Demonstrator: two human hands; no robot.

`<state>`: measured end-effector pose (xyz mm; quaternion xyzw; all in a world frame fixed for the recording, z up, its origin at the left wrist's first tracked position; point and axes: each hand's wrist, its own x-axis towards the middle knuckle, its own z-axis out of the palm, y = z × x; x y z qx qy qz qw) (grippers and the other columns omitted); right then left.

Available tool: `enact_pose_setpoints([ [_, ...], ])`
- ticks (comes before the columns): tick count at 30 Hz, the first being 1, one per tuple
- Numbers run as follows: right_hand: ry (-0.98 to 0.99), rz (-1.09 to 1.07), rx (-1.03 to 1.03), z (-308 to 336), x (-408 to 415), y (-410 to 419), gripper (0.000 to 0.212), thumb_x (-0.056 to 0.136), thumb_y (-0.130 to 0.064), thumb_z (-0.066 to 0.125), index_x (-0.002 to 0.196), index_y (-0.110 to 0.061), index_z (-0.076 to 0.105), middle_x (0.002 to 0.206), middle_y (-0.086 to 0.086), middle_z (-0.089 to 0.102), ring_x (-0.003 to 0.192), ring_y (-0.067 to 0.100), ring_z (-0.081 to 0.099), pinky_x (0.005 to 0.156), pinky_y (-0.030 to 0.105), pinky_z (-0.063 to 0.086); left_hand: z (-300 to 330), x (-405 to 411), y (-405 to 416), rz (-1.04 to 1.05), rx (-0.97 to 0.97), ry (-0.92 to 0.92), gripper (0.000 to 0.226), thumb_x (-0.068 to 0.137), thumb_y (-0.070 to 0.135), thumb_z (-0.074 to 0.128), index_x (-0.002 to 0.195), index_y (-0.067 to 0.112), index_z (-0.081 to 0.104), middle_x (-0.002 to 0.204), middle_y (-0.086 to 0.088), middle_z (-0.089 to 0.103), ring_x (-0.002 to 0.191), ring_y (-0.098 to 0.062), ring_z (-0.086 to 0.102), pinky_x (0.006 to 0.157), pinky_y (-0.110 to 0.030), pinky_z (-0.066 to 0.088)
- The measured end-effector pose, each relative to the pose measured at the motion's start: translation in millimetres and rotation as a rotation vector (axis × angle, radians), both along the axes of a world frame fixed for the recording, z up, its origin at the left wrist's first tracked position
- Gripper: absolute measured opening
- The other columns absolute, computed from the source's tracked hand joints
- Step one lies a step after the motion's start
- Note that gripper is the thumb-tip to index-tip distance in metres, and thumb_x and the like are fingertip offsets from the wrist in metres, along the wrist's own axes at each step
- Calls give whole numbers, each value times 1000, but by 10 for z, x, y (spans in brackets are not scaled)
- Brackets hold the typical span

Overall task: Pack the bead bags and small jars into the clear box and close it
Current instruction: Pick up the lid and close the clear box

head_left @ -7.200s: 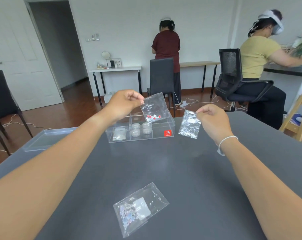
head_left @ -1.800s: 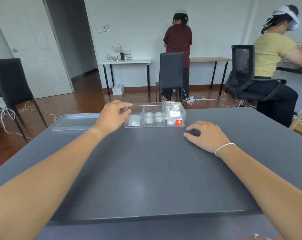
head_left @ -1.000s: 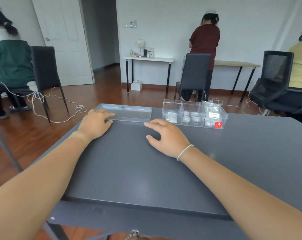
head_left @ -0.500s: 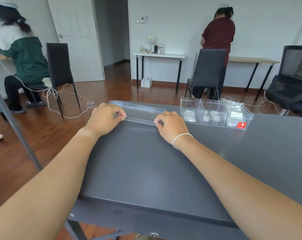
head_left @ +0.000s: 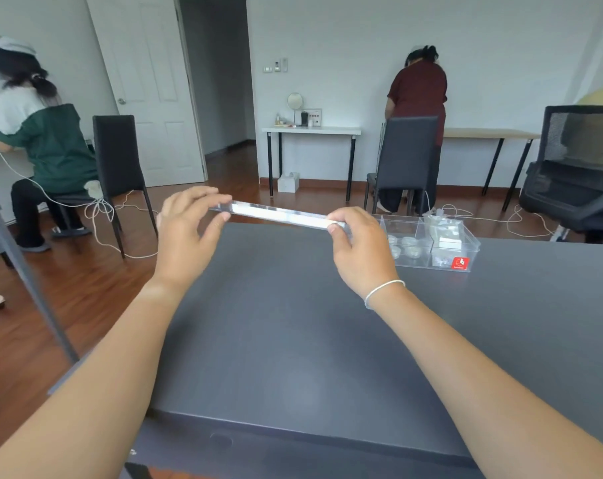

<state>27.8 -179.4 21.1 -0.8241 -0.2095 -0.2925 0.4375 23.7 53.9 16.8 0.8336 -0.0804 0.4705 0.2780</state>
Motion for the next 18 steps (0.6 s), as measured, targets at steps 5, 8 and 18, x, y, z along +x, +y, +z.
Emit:
enact_pose_setpoints([
  [5,3,7,145,132,-31,-392,16,89,-3,46,90,-7,61,92,-4,56,88,9,50,75,3,34,23,27,-129,-69,-127,-1,32,87,20,55,119,26,57,112,8,58,105,-24,49,98,-31,35],
  [8,55,48,194,194,-35,-631,19,89,-2,44,86,-14,59,92,-4,57,82,-4,51,73,-5,33,18,73,-269,-128,-220,60,33,87,23,55,118,35,56,108,19,57,103,-16,50,96,-26,38],
  [18,153,66,277,342,5,-1332,16,90,-8,50,87,-16,63,89,-12,62,82,-9,55,71,-5,38,55,267,-957,-373,-404,163,12,85,14,58,89,22,65,96,7,65,78,12,57,74,0,38],
])
